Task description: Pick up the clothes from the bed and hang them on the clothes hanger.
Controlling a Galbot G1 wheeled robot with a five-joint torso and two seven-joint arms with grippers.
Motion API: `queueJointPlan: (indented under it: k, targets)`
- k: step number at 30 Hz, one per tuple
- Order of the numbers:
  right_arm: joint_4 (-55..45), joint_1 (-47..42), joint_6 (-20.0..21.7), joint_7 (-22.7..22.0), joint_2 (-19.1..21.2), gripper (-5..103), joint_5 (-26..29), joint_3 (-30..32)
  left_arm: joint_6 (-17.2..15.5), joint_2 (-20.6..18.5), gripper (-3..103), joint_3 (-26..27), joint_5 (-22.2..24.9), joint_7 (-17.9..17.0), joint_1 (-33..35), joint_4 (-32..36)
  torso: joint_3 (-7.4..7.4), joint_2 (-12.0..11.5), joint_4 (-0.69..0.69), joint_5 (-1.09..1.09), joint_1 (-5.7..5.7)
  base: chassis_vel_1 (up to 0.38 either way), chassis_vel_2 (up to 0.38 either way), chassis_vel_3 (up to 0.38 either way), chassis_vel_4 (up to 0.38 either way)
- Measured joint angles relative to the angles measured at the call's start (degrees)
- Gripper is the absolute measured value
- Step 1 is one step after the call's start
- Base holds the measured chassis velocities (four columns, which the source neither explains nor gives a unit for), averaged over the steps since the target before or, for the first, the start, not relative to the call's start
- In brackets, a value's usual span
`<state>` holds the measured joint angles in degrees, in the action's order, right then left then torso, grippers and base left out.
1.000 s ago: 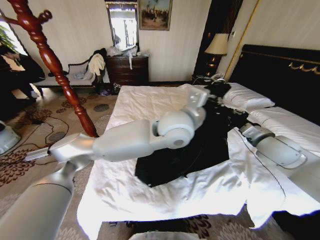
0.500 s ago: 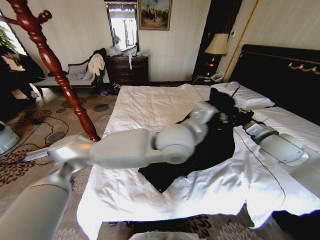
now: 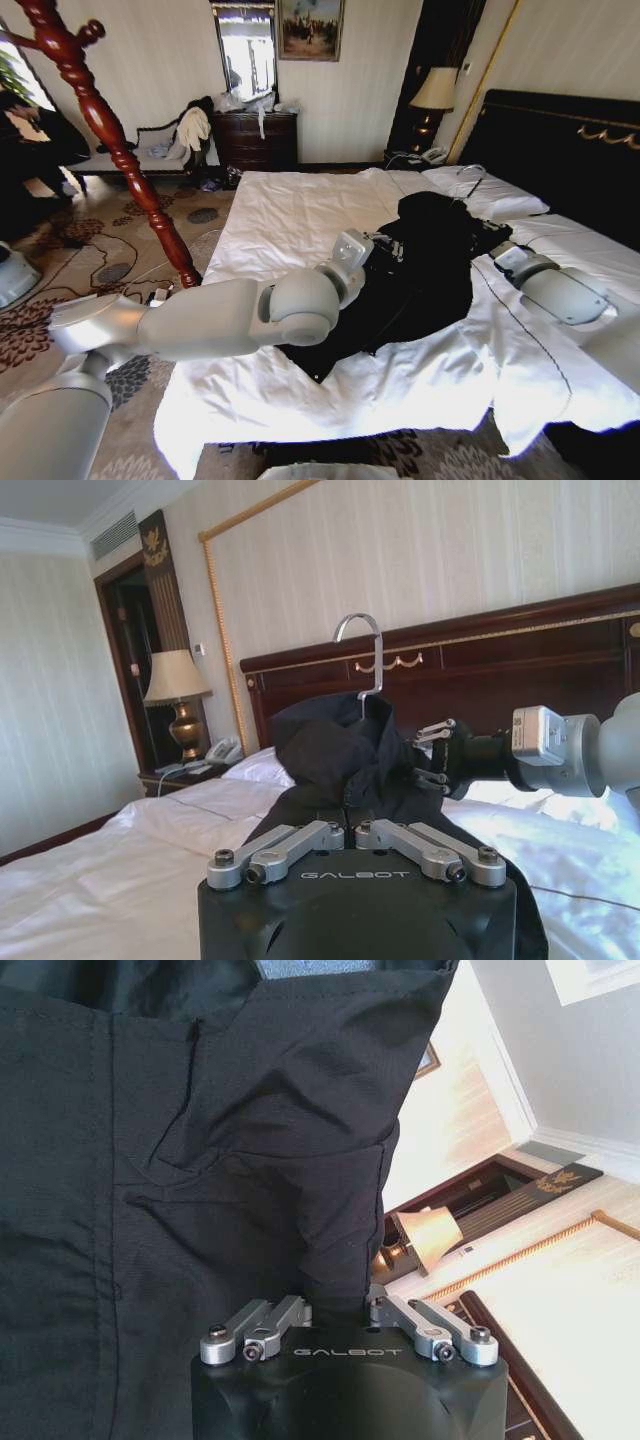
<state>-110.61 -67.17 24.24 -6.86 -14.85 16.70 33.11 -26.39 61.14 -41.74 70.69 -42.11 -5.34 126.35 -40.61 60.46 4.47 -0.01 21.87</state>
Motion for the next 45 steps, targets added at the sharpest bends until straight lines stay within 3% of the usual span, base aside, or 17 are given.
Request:
queueJointPlan:
  k: [5,8,10,13,19,27,31,34,35,36,37,39,43,45]
  targets:
    - [0.1,2.85,0.99,-0.21,-1.86,19,-0.78,-3.33,-0.04,1.53,0,0.5,0.26,-0.53,0.05,-1.33,0.0,0.0,-0.01,0.0,0.0,0.0,0.0,0.0,0.0]
    - [0.4,7.85,2.42,-0.64,-4.43,19,-0.85,-8.39,-0.13,8.66,0,-0.06,1.11,-1.82,-1.86,-6.69,-0.01,0.0,-0.01,0.01,0.01,0.0,0.0,0.0,0.0]
    - [0.51,8.52,2.6,-0.71,-4.73,19,-0.83,-9.08,-0.21,9.86,0,-0.1,1.38,-1.94,-2.28,-7.37,-0.01,0.0,-0.01,0.01,0.01,0.0,0.0,0.0,0.0]
    - [1.22,10.76,3.18,-0.89,-5.51,19,-0.67,-11.13,-0.58,17.55,0,-0.16,4.29,-3.49,-5.16,-10.79,0.0,0.0,0.02,0.03,0.01,0.0,0.0,0.0,0.0]
    - [1.82,11.07,3.24,-0.96,-5.95,19,-0.63,-11.29,-1.58,21.52,0,-0.74,8.69,-6.45,-6.45,-10.81,0.0,0.0,0.02,0.03,0.0,0.0,0.0,0.0,0.0]
    - [1.49,9.24,2.98,-1.04,-5.06,19,0.44,-8.58,-3.26,17.23,-1,-4.08,7.47,-7.14,-3.28,-7.43,-0.01,0.0,-0.03,-0.02,0.0,0.0,0.0,0.0,0.0]
    - [0.06,7.59,2.95,-1.05,-4.41,19,0.8,-6.87,-3.45,15.13,15,-3.61,4.75,-4.86,-2.69,-6.61,0.0,0.0,0.02,-0.01,0.0,0.0,0.0,0.0,0.0]
    - [-0.24,6.83,3.27,-1.34,-4.25,19,1.58,-6.15,-3.42,11.43,31,-3.03,1.41,-2.5,-2.44,-4.82,0.0,0.0,0.0,-0.01,0.0,0.0,0.0,0.0,0.0]
    - [-0.24,6.83,3.27,-1.34,-4.25,19,1.58,-6.15,-3.42,11.43,31,-3.03,1.41,-2.5,-2.44,-4.82,0.0,0.0,0.0,-0.01,0.0,0.0,0.0,0.0,0.0]
    - [-0.22,6.73,3.41,-1.48,-4.24,19,1.93,-6.07,-3.42,9.86,31,-2.72,0.59,-1.74,-2.15,-4.02,0.0,0.0,0.0,-0.01,0.0,0.0,0.0,0.0,0.0]
    - [-0.13,6.72,3.56,-1.7,-4.23,19,2.44,-6.04,-3.31,7.64,41,-2.29,-0.4,-0.64,-1.69,-2.72,0.0,0.0,0.0,0.0,0.0,0.0,0.0,0.0,0.0]
    - [-0.06,6.79,3.68,-1.78,-4.23,19,2.85,-6.04,-3.15,6.04,41,-1.88,-0.92,0.19,-1.3,-1.5,0.0,0.0,0.0,0.0,0.01,0.0,0.0,0.0,0.0]
    - [0.06,7.8,4.27,-2.3,-4.49,19,4.29,-6.6,-1.53,-0.36,64,0.91,-1.2,2.19,1.03,4.07,0.0,0.0,-0.01,-0.01,0.0,0.0,0.0,0.0,0.0]
    - [0.09,7.98,4.34,-2.36,-4.53,19,4.44,-6.78,-1.32,-1.22,64,1.38,-1.2,2.6,1.45,4.76,0.0,0.0,-0.01,-0.01,0.0,0.0,0.0,0.0,0.0]
